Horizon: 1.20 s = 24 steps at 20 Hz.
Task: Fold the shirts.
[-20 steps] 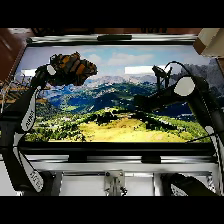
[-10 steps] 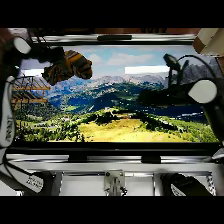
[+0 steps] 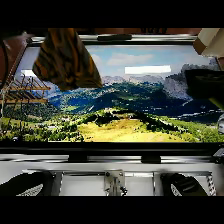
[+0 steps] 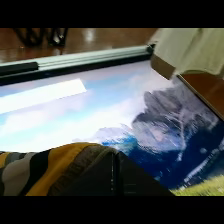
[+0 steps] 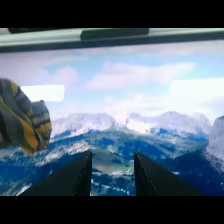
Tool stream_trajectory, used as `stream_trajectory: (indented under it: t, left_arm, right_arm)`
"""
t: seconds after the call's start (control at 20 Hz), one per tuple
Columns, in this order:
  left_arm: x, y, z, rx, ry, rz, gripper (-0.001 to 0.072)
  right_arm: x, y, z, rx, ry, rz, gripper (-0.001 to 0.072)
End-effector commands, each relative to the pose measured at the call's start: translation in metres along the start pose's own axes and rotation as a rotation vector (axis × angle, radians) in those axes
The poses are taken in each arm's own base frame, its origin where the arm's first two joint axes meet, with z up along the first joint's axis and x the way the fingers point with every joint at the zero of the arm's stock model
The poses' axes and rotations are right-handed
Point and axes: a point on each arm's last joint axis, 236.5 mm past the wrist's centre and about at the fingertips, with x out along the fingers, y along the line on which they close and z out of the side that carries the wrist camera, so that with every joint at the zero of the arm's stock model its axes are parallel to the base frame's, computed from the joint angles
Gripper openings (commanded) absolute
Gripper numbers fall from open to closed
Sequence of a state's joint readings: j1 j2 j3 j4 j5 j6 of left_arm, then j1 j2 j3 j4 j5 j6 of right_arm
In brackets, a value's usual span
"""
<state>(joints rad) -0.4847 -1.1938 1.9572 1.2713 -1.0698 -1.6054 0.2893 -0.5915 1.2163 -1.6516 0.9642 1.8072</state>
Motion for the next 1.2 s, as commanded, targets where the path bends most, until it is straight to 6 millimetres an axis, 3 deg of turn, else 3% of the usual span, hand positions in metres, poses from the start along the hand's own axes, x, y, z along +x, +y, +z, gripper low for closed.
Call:
stream_trajectory:
  t: [0.0,0.15,0.25,0.3,0.4,0.45,0.5,0.55,0.7,0.75,0.8,0.95,1.05,1.15]
  left_arm:
    - [0.014,-0.074,-0.064,-0.014,0.167,-0.159,0.0053]
    - [0.064,-0.107,-0.155,-0.057,0.364,-0.21,0.0054]
    - [0.092,-0.115,-0.223,-0.052,0.503,-0.21,0.0058]
    - [0.1,-0.114,-0.248,-0.059,0.567,-0.198,0.0133]
    - [0.107,-0.104,-0.276,-0.097,0.662,-0.157,0.0682]
    - [0.106,-0.094,-0.279,-0.103,0.686,-0.137,0.072]
    - [0.101,-0.078,-0.28,-0.107,0.712,-0.105,0.072]
    - [0.092,-0.053,-0.283,-0.09,0.758,-0.054,0.072]
    - [0.046,0.055,-0.301,-0.052,0.954,0.236,0.0719]
    - [0.032,0.084,-0.305,-0.092,0.997,0.308,0.0718]
    - [0.023,0.101,-0.311,-0.162,1.017,0.34,0.0718]
    - [0.002,0.119,-0.349,-0.371,1.09,0.329,0.072]
    - [-0.009,0.125,-0.387,-0.434,1.142,0.344,0.072]
    - [-0.017,0.117,-0.424,-0.496,1.195,0.327,0.072]
  right_arm:
    - [-0.028,-0.019,0.017,-0.03,-0.088,-0.071,0.039]
    - [-0.023,-0.024,-0.002,-0.016,-0.003,-0.094,0.039]
    - [-0.02,-0.03,-0.019,0.005,0.07,-0.119,0.039]
    - [-0.017,-0.033,-0.03,0.013,0.119,-0.136,0.039]
    - [-0.008,-0.038,-0.054,0.013,0.232,-0.166,0.039]
    - [-0.002,-0.041,-0.067,0.008,0.294,-0.182,0.0393]
    - [0.005,-0.044,-0.084,-0.006,0.373,-0.198,0.0509]
    - [0.012,-0.047,-0.102,-0.018,0.462,-0.219,0.0559]
    - [0.046,-0.045,-0.15,-0.109,0.696,-0.202,0.0559]
    - [0.062,-0.038,-0.166,-0.133,0.763,-0.163,0.0559]
    - [0.078,-0.028,-0.188,-0.157,0.846,-0.106,0.0559]
    - [0.106,0.001,-0.258,-0.183,1.114,0.078,0.0559]
    - [0.118,0.012,-0.296,-0.173,1.241,0.162,0.0559]
    - [0.123,0.019,-0.324,-0.157,1.34,0.218,0.0559]
